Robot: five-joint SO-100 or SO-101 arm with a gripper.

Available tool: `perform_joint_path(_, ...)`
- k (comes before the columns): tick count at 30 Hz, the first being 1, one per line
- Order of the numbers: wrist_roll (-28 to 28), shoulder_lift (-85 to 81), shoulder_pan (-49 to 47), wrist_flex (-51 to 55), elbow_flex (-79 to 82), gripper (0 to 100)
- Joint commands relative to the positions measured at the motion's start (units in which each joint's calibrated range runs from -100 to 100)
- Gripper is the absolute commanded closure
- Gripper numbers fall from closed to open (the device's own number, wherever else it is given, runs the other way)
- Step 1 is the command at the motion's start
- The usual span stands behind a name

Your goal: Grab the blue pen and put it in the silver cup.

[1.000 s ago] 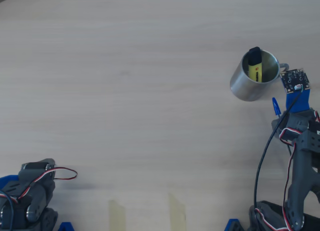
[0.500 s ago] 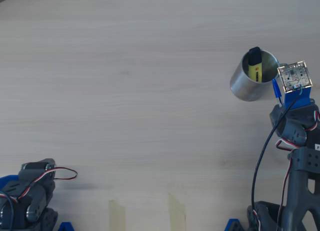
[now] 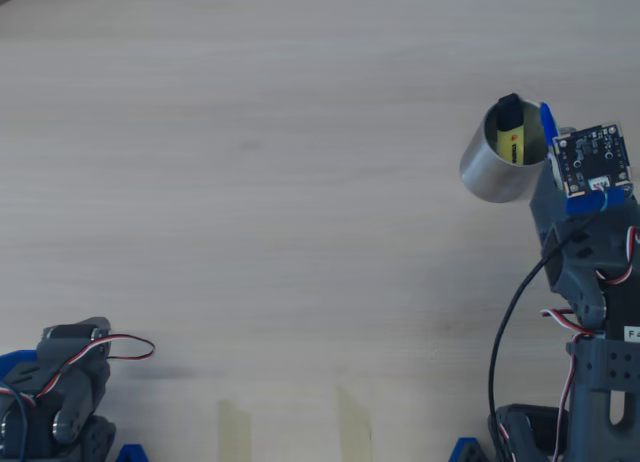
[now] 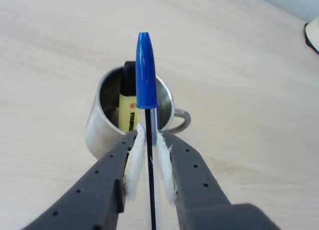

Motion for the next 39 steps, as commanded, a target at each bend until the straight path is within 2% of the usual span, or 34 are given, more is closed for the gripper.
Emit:
perform_joint_path(1, -0.98, -2.32, -1.16, -2.51, -3.24, 98)
perform_joint_path(8, -1.71, -4.31, -3.34, -9.03, -3.33, 98)
perform_joint_path(22, -15.17, -7.14, -4.99, -22.07, -2.79, 98)
perform_joint_path(28, -19.80, -7.14, -5.52, -37.00, 3.56, 98)
perform_joint_path(39, -20.22, -6.39, -5.17, -58.11, 12.99, 98)
